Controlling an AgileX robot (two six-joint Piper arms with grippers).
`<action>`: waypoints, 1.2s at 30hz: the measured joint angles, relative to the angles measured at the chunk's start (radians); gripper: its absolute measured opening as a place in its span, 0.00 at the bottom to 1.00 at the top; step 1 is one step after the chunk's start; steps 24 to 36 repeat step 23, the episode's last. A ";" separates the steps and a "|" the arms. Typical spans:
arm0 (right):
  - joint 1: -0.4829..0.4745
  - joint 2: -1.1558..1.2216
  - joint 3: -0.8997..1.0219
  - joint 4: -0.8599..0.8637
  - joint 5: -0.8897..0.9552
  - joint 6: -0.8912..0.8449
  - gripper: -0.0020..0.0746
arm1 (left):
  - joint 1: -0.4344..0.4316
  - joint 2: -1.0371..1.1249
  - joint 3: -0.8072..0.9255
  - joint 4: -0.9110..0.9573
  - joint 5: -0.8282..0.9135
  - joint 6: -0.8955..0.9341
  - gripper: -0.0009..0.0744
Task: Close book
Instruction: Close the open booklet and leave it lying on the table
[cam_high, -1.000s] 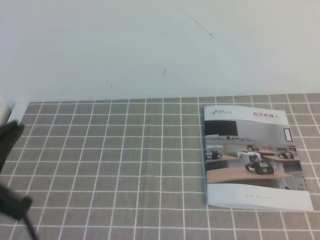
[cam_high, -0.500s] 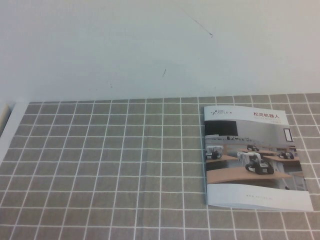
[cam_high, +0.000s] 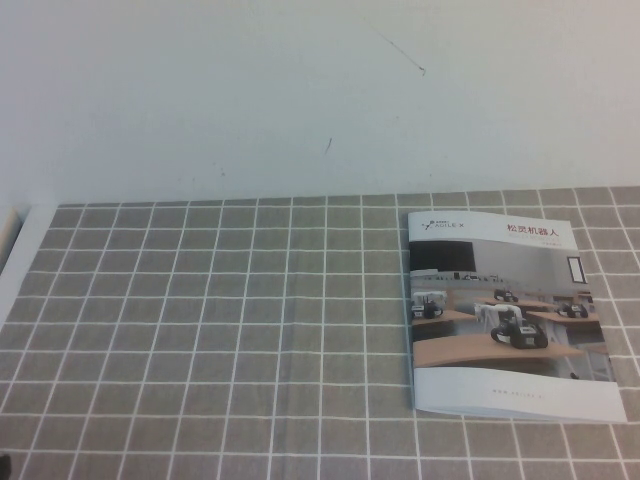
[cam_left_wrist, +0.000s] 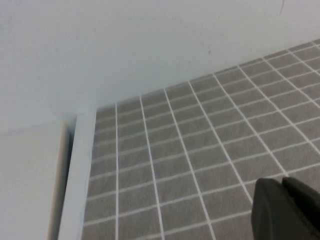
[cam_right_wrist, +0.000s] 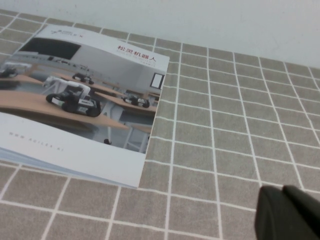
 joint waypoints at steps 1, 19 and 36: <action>0.000 0.000 0.000 0.000 0.000 0.000 0.02 | 0.014 0.000 0.000 0.050 0.025 -0.071 0.01; 0.000 0.000 0.000 0.002 0.002 0.000 0.02 | 0.047 -0.145 -0.002 0.178 0.245 -0.322 0.01; 0.000 0.000 0.000 0.002 0.002 0.000 0.02 | 0.047 -0.145 -0.004 0.178 0.248 -0.321 0.01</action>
